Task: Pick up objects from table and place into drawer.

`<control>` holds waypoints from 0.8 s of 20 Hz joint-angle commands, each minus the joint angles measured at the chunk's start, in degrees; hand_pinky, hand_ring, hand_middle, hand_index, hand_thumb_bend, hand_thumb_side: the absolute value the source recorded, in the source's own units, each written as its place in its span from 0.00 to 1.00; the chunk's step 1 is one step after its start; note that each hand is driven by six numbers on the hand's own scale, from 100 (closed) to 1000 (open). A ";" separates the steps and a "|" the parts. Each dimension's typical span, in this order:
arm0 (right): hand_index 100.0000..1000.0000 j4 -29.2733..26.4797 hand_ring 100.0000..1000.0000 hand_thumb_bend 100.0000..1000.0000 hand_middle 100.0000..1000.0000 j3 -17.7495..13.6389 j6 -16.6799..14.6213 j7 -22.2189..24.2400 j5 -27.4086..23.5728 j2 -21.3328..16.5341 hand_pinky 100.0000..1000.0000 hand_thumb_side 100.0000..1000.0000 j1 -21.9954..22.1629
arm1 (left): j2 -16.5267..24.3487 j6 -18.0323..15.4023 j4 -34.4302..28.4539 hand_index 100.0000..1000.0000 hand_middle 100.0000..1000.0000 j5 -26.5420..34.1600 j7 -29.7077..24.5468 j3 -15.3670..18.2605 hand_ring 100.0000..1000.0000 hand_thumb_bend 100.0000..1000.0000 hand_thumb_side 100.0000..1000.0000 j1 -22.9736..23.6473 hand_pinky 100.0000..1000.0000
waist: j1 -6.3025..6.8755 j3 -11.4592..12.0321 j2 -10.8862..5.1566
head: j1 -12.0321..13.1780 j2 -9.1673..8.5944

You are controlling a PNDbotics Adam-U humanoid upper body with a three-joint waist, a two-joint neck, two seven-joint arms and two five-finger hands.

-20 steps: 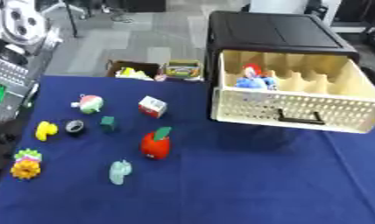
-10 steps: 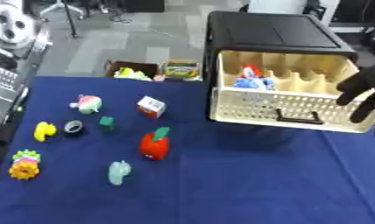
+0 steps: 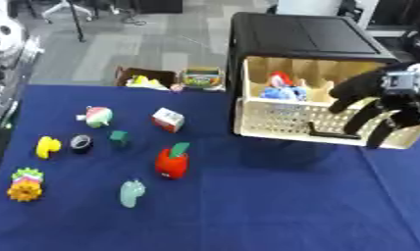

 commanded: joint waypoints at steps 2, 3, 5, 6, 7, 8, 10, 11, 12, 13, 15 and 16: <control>0.92 -0.42 0.78 0.00 0.85 2.49 4.19 3.00 -1.03 1.14 0.66 0.76 -0.12 | 0.78 -0.02 -0.69 0.78 0.57 0.36 0.27 0.84 0.64 0.09 0.69 -0.50 0.50 | -0.15 0.22 -0.67 | -0.51 -0.46; 0.92 -0.42 0.79 0.00 0.85 3.26 4.19 2.83 -0.93 1.55 0.67 0.77 0.18 | 0.69 0.00 -0.69 0.78 0.57 0.39 0.29 0.86 0.64 0.09 0.69 -0.48 0.51 | -0.16 0.31 -0.61 | -0.61 -0.53; 0.91 -0.42 0.79 0.00 0.85 4.46 4.19 2.21 -0.34 2.22 0.68 0.78 0.95 | 0.52 -0.03 -0.69 0.78 0.57 0.47 0.32 0.87 0.64 0.08 0.69 -0.43 0.51 | -0.15 0.55 -0.48 | -0.86 -0.66; 0.91 -0.42 0.79 0.00 0.85 4.92 4.19 1.89 0.06 2.44 0.68 0.79 1.37 | 0.46 -0.05 -0.69 0.78 0.57 0.52 0.31 0.85 0.64 0.08 0.69 -0.39 0.51 | -0.14 0.69 -0.42 | -0.99 -0.70; 0.91 -0.42 0.80 0.00 0.86 5.32 4.19 1.66 0.42 2.58 0.68 0.80 1.74 | 0.41 -0.07 -0.69 0.78 0.57 0.56 0.31 0.86 0.64 0.08 0.69 -0.36 0.51 | -0.13 0.81 -0.37 | -1.10 -0.73; 0.91 -0.42 0.80 0.00 0.86 5.86 4.19 1.52 0.91 2.63 0.68 0.81 2.25 | 0.37 -0.08 -0.69 0.78 0.57 0.60 0.35 0.90 0.64 0.08 0.69 -0.33 0.51 | -0.11 1.00 -0.31 | -1.25 -0.78; 0.90 -0.42 0.81 0.00 0.87 6.85 4.19 1.62 2.10 2.67 0.69 0.84 3.10 | 0.32 -0.07 -0.69 0.78 0.57 0.67 0.44 0.96 0.64 0.07 0.69 -0.28 0.51 | -0.07 1.35 -0.22 | -1.49 -0.81; 0.90 -0.42 0.81 0.00 0.87 7.21 4.19 1.77 2.80 2.66 0.69 0.85 3.46 | 0.30 -0.07 -0.69 0.78 0.57 0.70 0.47 0.98 0.64 0.07 0.69 -0.25 0.51 | -0.04 1.51 -0.19 | -1.59 -0.84; 0.89 -0.42 0.81 0.00 0.87 7.46 4.19 1.86 3.60 2.59 0.70 0.85 3.81 | 0.29 -0.08 -0.69 0.78 0.57 0.73 0.49 0.99 0.64 0.07 0.68 -0.22 0.51 | -0.01 1.67 -0.16 | -1.72 -0.89; 0.89 -0.42 0.81 0.00 0.87 7.59 4.19 1.91 4.48 2.49 0.70 0.87 4.10 | 0.27 -0.10 -0.69 0.78 0.57 0.75 0.52 1.01 0.64 0.07 0.68 -0.18 0.51 | -0.01 1.81 -0.13 | -1.88 -0.93; 0.89 -0.42 0.81 0.00 0.87 7.61 4.19 1.82 6.21 2.18 0.70 0.88 4.59 | 0.20 -0.15 -0.69 0.78 0.56 0.76 0.61 1.06 0.64 0.06 0.68 -0.10 0.51 | -0.02 2.06 -0.06 | -2.20 -1.01; 0.88 -0.42 0.81 0.00 0.87 7.57 4.19 1.75 7.07 1.96 0.70 0.89 4.83 | 0.19 -0.17 -0.69 0.78 0.56 0.77 0.63 1.06 0.64 0.06 0.68 -0.03 0.51 | -0.03 2.17 -0.02 | -2.34 -1.07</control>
